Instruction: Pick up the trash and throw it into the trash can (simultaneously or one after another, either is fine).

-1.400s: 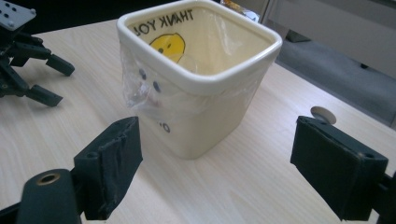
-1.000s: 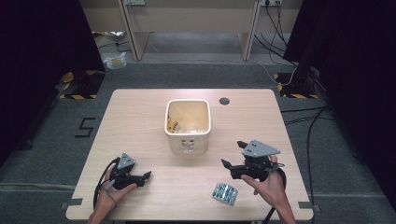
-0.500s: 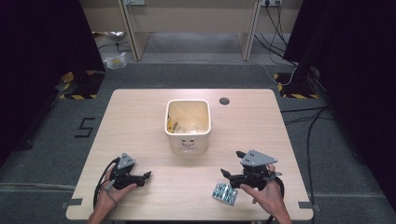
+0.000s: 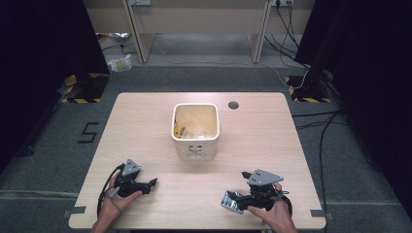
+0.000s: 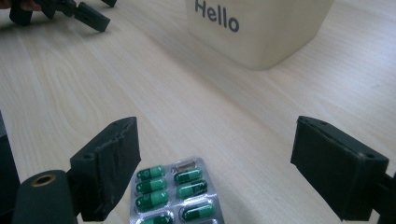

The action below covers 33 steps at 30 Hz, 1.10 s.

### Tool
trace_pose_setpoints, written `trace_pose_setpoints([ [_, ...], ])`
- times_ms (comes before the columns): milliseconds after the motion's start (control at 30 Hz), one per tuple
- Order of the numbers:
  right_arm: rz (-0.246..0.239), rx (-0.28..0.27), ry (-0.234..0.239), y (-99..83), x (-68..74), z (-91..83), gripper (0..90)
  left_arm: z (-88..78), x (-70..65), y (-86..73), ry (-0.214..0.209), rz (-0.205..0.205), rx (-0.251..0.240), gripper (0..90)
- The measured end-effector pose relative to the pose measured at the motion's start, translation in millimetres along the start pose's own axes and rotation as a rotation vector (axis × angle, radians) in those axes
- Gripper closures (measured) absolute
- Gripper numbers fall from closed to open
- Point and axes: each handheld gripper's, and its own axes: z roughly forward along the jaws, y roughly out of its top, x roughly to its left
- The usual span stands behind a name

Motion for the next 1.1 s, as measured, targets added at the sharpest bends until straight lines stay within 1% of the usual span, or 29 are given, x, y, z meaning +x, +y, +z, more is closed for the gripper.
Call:
trace_pose_setpoints([
  [200,0.005,0.020,0.011,-11.6,3.2,4.8,15.6,0.0,0.0,0.0,0.000,0.000,0.000,14.2],
  [333,-0.004,0.035,0.019,-17.6,5.3,7.8,15.7,0.0,0.0,0.0,0.000,0.000,0.000,14.2],
  [367,0.002,0.037,0.020,-18.7,6.1,8.7,15.8,0.0,0.0,0.0,0.000,0.000,0.000,14.2],
  [433,-0.010,0.042,0.027,-20.5,7.2,10.0,15.7,0.0,0.0,0.0,0.000,0.000,0.000,14.2],
  [667,-0.022,0.062,0.025,-27.8,10.3,14.7,15.8,0.0,0.0,0.0,0.000,0.000,0.000,14.2],
  [733,-0.016,0.067,0.026,-29.8,10.7,15.3,15.8,0.0,0.0,0.0,0.000,0.000,0.000,14.2],
  [800,-0.027,0.072,0.028,-31.3,12.4,16.4,15.9,0.0,0.0,0.0,0.000,0.000,0.000,14.2],
  [967,-0.047,0.097,0.031,-34.0,14.8,21.2,19.1,0.0,0.0,0.0,0.000,0.000,0.000,14.2],
  [1000,-0.054,0.103,0.035,-34.2,14.7,21.6,21.1,0.0,0.0,0.0,0.000,0.000,0.000,14.2],
  [1100,-0.055,0.105,0.039,-35.1,14.7,23.6,23.3,0.0,0.0,0.0,0.000,0.000,0.000,14.2],
])
